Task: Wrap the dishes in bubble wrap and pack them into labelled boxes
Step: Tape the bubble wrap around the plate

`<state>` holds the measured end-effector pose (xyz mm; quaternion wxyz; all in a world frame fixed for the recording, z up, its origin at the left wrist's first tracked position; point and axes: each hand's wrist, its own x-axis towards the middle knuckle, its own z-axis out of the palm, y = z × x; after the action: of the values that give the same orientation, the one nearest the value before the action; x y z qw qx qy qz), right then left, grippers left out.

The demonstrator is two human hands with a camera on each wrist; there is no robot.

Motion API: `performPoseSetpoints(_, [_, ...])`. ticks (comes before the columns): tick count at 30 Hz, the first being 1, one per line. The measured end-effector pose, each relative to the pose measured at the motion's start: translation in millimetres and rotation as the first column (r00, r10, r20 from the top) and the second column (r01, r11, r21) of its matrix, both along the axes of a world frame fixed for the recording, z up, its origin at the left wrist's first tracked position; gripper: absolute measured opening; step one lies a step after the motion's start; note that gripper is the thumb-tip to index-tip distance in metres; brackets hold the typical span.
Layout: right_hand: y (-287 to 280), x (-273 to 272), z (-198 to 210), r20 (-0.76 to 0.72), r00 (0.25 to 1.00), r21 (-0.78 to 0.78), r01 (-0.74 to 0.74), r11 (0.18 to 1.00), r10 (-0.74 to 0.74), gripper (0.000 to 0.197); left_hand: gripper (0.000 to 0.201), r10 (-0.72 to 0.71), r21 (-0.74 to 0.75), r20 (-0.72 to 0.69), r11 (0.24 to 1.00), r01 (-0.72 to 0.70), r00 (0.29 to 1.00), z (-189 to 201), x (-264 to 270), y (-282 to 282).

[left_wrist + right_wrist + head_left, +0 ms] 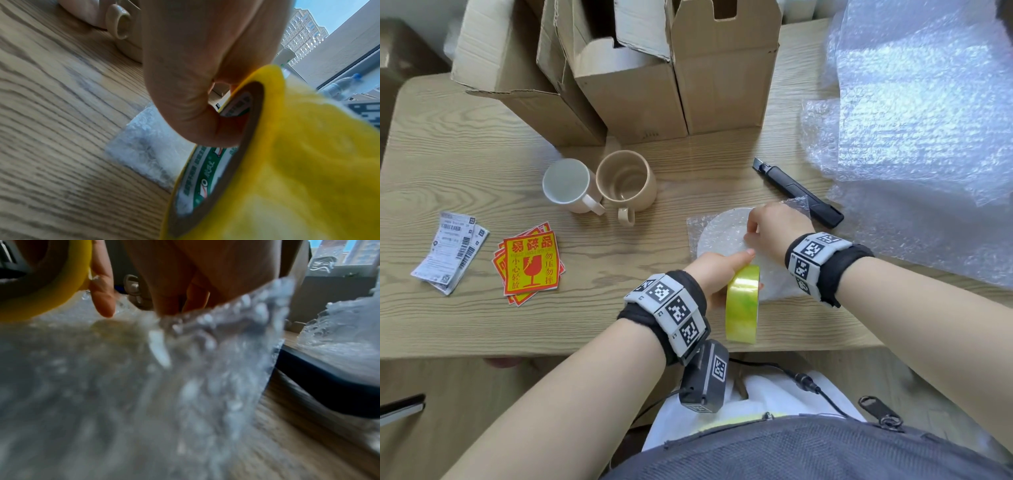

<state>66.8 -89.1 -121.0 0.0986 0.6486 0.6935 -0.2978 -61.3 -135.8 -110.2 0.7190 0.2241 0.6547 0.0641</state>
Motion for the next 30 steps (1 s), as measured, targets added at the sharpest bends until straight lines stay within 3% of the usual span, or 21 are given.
performPoseSetpoints(2, [0.4,0.1,-0.6,0.013,1.000,0.013,-0.009,1.000,0.009,0.023,0.044,-0.011,-0.019,0.005,1.000,0.011,1.000,-3.4,-1.6,1.6])
performPoseSetpoints(6, [6.3,4.4,3.3,-0.047,0.992,0.002,0.119,0.993,-0.119,0.040,0.043,-0.025,-0.023,0.006,0.999,0.025,1.000,0.4,-0.5,2.9])
performPoseSetpoints(9, [8.7,4.0,7.7,-0.032,0.995,-0.011,0.089,0.996,-0.089,0.026,0.046,-0.007,-0.038,0.005,0.999,0.008,1.000,2.3,0.6,2.1])
performPoseSetpoints(11, [7.8,4.0,8.3,-0.099,0.988,0.027,0.125,0.992,-0.121,0.021,0.048,0.009,-0.035,-0.005,0.999,-0.009,1.000,3.1,0.9,2.1])
performPoseSetpoints(13, [5.7,4.3,9.3,-0.252,0.949,0.037,0.203,0.978,-0.187,0.014,0.050,0.017,-0.031,-0.005,0.999,-0.018,1.000,3.8,1.1,1.8])
performPoseSetpoints(16, [-0.2,1.6,11.1,-0.449,0.845,-0.197,0.222,0.955,-0.289,0.010,0.055,0.055,-0.027,0.029,0.998,-0.054,0.998,5.3,2.7,1.1])
performPoseSetpoints(19, [-5.2,2.4,3.2,-0.471,0.810,-0.340,0.199,0.919,-0.350,0.016,0.050,0.075,-0.032,0.045,0.997,-0.073,0.996,8.6,4.0,1.2])
performPoseSetpoints(22, [-8.6,6.5,-5.7,-0.524,0.707,-0.439,0.252,0.862,-0.474,0.018,0.047,0.112,-0.030,0.030,0.993,-0.111,0.993,10.3,4.8,1.9])
performPoseSetpoints(30, [-14.8,10.1,-17.8,-0.622,0.644,-0.409,0.219,0.886,-0.446,0.023,0.044,0.193,-0.084,0.211,0.980,-0.179,0.958,31.2,3.8,-19.7])
